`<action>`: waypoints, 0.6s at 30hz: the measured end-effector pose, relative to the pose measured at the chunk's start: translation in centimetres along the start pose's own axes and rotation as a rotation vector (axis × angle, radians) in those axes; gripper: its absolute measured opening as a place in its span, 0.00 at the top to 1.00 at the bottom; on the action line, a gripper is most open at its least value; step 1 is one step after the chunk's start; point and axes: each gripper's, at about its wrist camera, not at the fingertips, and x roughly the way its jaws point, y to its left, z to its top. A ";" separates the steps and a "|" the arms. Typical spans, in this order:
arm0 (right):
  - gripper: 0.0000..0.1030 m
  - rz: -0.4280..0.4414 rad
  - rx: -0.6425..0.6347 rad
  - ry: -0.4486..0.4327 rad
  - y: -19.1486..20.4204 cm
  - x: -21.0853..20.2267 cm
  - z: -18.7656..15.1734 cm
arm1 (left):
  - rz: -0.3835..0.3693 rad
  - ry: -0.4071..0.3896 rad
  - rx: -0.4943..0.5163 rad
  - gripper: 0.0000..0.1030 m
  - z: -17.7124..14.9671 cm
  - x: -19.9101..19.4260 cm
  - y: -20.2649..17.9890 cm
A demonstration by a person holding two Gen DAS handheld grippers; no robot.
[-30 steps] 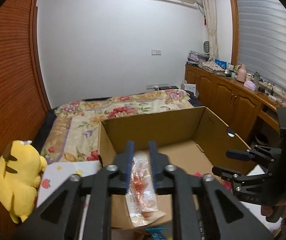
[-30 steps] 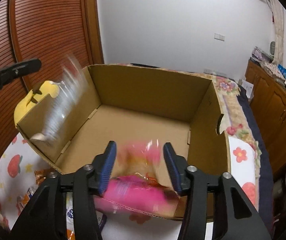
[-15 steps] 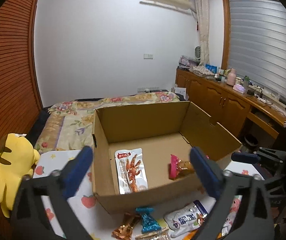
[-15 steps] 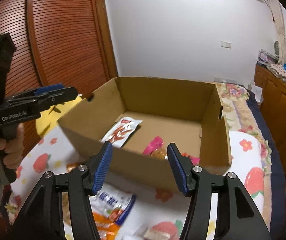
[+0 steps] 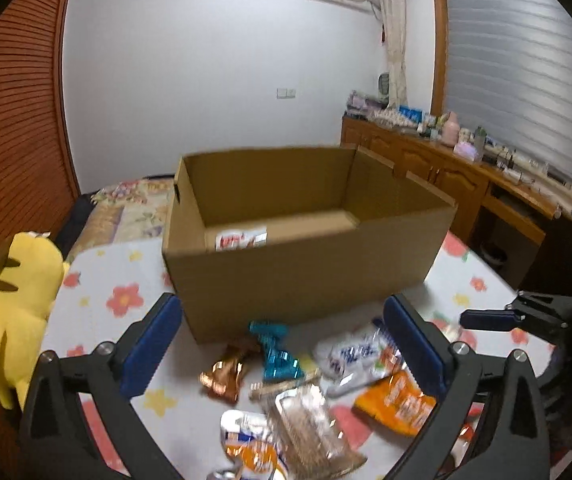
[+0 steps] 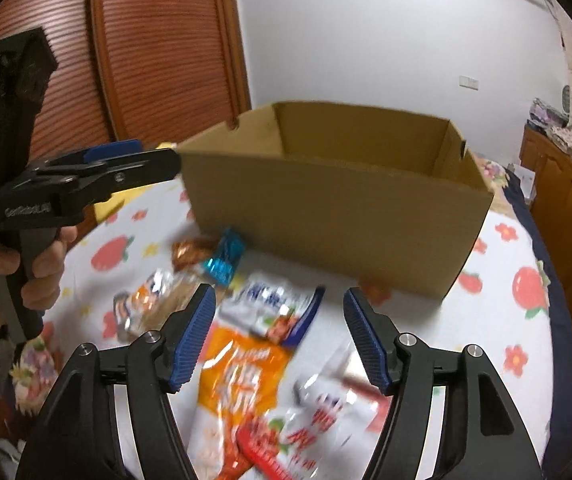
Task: Organize snacks
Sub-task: 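Move both open tools back over the remaining snacks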
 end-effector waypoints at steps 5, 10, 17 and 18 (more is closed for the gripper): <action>0.34 0.021 -0.008 0.042 0.7 0.1 -2.8 | 0.042 0.045 0.022 0.01 -2.2 0.5 -0.5; 0.34 0.022 0.009 0.074 0.6 0.6 -4.4 | 0.065 0.095 0.022 0.01 -3.8 1.2 -0.8; 0.34 0.029 0.019 0.093 0.4 1.0 -5.6 | 0.044 0.133 0.009 0.01 -5.4 1.3 -0.8; 0.34 0.030 0.017 0.093 0.5 1.0 -5.6 | 0.036 0.136 0.008 0.01 -5.6 1.3 -0.9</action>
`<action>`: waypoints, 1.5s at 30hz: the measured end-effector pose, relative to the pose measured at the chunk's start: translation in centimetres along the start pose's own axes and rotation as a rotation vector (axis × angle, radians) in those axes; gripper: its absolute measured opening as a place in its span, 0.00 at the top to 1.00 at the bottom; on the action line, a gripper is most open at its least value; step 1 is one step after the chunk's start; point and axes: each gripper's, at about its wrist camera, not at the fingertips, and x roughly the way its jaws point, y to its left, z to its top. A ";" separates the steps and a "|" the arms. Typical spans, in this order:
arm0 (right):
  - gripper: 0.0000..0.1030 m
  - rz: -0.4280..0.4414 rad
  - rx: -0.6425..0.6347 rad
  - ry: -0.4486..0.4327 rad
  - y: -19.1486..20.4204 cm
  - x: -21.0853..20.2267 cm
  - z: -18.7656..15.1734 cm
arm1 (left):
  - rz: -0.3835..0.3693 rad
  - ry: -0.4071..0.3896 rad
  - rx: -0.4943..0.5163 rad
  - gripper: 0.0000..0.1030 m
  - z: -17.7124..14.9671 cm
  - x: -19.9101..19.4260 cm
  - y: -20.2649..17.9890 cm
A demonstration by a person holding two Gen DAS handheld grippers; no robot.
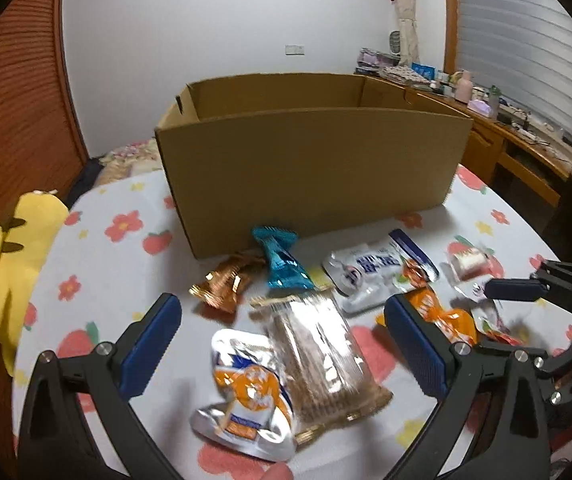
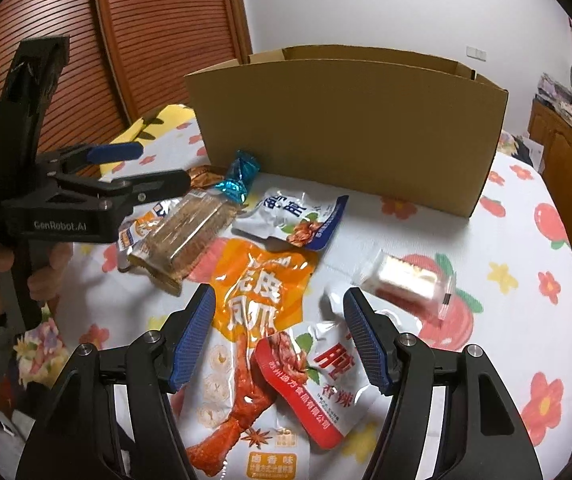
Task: Organize snacks
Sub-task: 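Move both open tools back over the remaining snacks, then grasp the white duck-gizzard pouch with the right tool while the left tool grasps the biscuit pack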
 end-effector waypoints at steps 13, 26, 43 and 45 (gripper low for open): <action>0.34 -0.019 -0.004 -0.014 0.3 -1.2 -0.7 | -0.030 0.021 0.004 0.01 -1.4 -0.1 -0.4; 0.34 -0.169 0.095 -0.009 -3.1 -0.9 -0.9 | -0.061 0.031 -0.045 0.04 -1.3 0.3 -0.4; 0.47 -0.204 0.101 0.066 -4.3 0.5 -1.6 | -0.064 0.030 -0.073 0.09 -1.3 0.7 -0.6; 0.51 -0.220 0.070 0.062 -4.0 0.5 -1.6 | -0.070 0.040 -0.073 0.16 -1.2 0.9 -0.7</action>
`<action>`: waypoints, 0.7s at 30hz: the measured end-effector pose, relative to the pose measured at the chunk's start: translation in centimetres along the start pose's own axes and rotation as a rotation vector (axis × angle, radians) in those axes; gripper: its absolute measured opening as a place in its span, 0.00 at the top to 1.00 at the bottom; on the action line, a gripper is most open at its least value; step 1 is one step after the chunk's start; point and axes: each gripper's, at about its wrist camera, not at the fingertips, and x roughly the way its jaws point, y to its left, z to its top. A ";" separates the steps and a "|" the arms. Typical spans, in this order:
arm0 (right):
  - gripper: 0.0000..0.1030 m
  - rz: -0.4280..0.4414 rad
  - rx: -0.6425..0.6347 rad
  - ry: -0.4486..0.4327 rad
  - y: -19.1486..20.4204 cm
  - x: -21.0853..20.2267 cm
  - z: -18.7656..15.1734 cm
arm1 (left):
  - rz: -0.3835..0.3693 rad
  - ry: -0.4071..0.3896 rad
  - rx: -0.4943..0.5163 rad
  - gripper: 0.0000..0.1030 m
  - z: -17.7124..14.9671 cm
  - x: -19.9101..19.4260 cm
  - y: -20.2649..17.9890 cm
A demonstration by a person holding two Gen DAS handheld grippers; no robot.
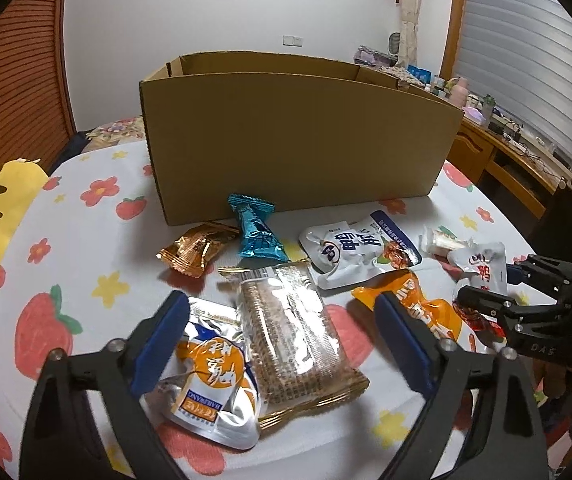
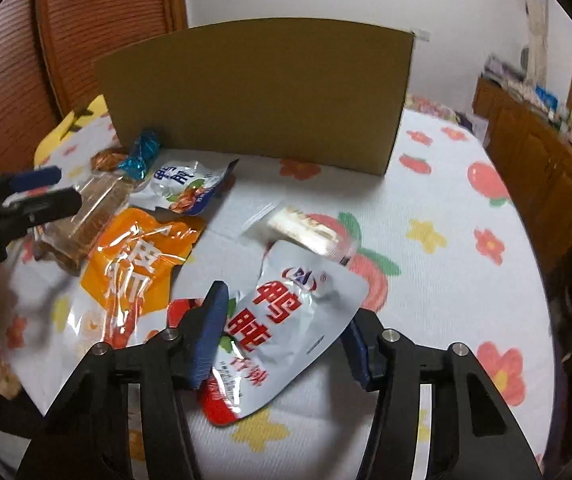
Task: Organize snacks
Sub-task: 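Grasp the white duck-gizzard pouch with the right tool while the left tool grasps the biscuit pack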
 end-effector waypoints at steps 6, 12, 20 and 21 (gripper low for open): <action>0.56 0.017 0.005 -0.026 -0.2 0.0 -0.3 | 0.003 0.037 0.011 0.20 -0.1 0.8 -0.6; 0.54 0.011 -0.014 -0.027 -0.1 0.1 -0.3 | 0.018 0.067 0.021 0.24 0.0 1.9 -1.1; 0.54 0.016 -0.010 -0.032 -0.1 0.1 -0.3 | 0.042 0.091 -0.021 0.51 -0.2 2.3 -0.4; 0.54 0.016 -0.011 -0.033 -0.1 0.1 -0.3 | 0.039 0.088 -0.021 0.53 -0.2 2.2 -0.3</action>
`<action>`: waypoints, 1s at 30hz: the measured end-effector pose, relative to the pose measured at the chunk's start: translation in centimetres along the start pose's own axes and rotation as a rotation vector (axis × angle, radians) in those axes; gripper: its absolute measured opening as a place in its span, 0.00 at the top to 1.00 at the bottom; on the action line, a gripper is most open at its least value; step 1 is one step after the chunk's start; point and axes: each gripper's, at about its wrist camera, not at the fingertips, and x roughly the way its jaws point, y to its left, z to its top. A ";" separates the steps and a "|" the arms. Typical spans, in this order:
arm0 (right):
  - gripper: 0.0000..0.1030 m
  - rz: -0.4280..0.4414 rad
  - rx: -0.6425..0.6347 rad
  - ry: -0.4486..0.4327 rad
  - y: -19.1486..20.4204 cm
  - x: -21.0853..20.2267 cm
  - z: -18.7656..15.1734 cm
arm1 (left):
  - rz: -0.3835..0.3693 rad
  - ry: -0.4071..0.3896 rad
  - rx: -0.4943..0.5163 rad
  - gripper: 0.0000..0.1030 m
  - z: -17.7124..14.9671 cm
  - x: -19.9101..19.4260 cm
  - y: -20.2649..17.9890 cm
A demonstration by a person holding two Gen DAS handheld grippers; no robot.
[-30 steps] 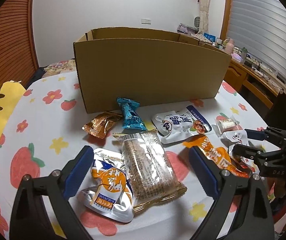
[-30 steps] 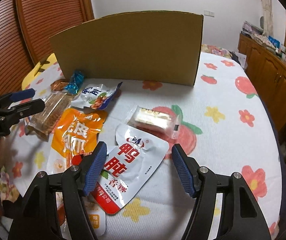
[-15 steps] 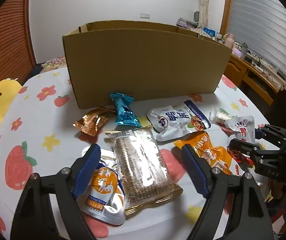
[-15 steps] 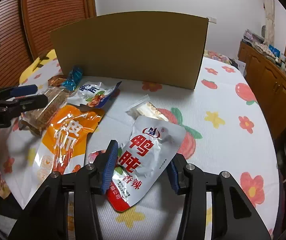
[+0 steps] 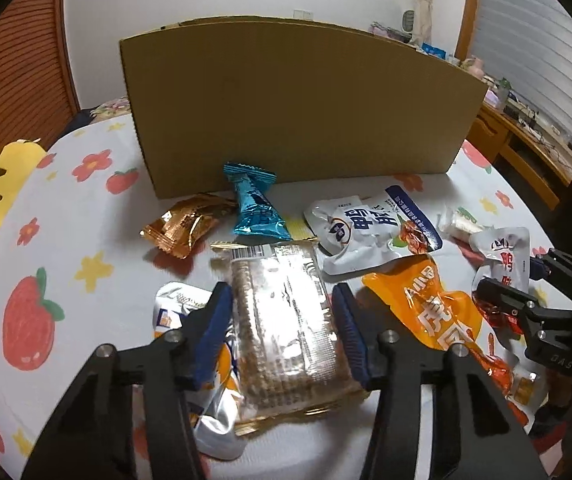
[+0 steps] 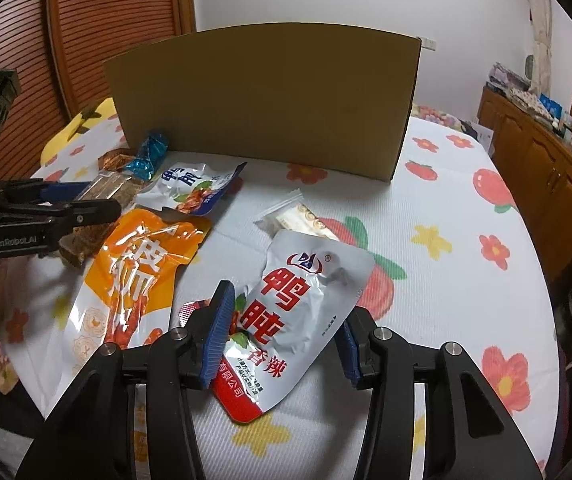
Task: Organize snacks
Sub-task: 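Grasp the white duck-gizzard pouch with the right tool while the left tool grasps the biscuit pack, then lift both packs into the cardboard box and open both tools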
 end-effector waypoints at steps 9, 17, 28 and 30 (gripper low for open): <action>0.53 0.003 -0.003 0.000 0.1 0.0 0.0 | -0.024 -0.040 -0.013 0.59 -1.3 -1.8 0.4; 0.51 0.006 -0.009 0.003 0.2 0.1 0.0 | -0.033 -0.099 -0.031 0.60 -1.7 -3.4 0.3; 0.72 0.023 -0.013 -0.017 0.3 -0.2 -0.2 | -0.024 -0.190 0.009 0.60 -1.3 -5.7 -0.6; 0.75 0.024 -0.017 -0.022 0.4 -0.4 -0.2 | -0.029 -0.193 0.013 0.60 -1.4 -5.8 -0.7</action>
